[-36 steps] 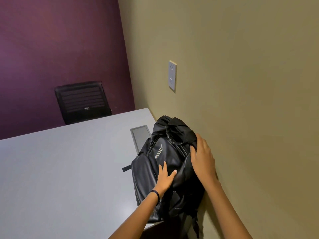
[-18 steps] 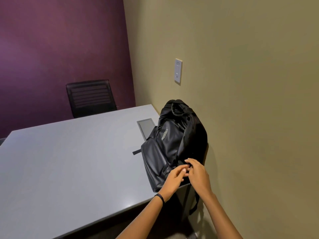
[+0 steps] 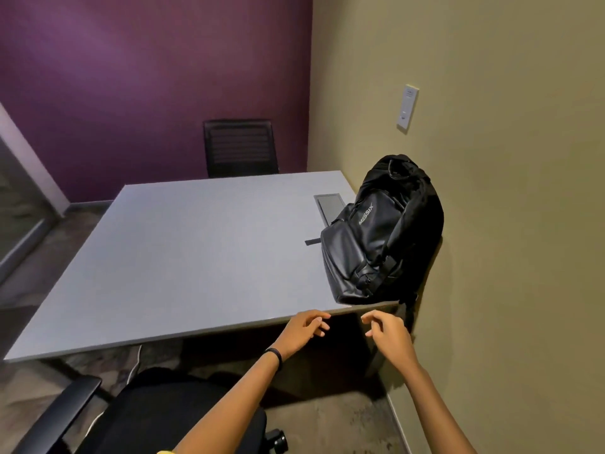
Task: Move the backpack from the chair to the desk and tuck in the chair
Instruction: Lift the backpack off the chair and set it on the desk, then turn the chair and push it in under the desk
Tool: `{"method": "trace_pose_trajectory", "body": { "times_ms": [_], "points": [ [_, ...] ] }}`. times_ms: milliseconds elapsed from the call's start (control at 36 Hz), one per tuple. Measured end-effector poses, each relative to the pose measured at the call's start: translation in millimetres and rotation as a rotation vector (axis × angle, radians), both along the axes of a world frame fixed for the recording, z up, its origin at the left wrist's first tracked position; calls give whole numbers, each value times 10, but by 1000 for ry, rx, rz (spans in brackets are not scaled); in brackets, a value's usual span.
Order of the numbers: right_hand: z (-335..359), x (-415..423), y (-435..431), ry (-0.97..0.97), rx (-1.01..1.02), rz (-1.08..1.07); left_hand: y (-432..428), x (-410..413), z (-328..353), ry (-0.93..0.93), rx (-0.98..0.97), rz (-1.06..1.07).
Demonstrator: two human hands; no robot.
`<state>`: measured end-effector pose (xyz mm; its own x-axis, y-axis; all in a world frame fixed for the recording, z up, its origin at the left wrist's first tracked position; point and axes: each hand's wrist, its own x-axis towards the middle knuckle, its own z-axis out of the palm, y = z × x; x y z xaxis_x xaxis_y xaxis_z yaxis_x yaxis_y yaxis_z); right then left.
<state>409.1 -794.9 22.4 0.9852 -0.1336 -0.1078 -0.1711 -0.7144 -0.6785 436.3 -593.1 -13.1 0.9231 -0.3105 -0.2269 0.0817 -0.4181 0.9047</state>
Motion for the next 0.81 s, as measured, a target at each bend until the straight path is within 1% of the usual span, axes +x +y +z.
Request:
{"method": "trace_pose_trajectory", "body": {
  "times_ms": [139,333,611,806],
  "points": [
    [31,-306,193,31,-4,92,290,-311,86,-25,19,83],
    [30,-794,390,16,31,181,645,-847,251,-46,59,181],
    [-117,-1641,809,-2,120,304,1175,-1859,335,-74,204,269],
    [-271,-2219,1333,29,171,421,1736,-2638,319,-66,396,346]
  ]
}}
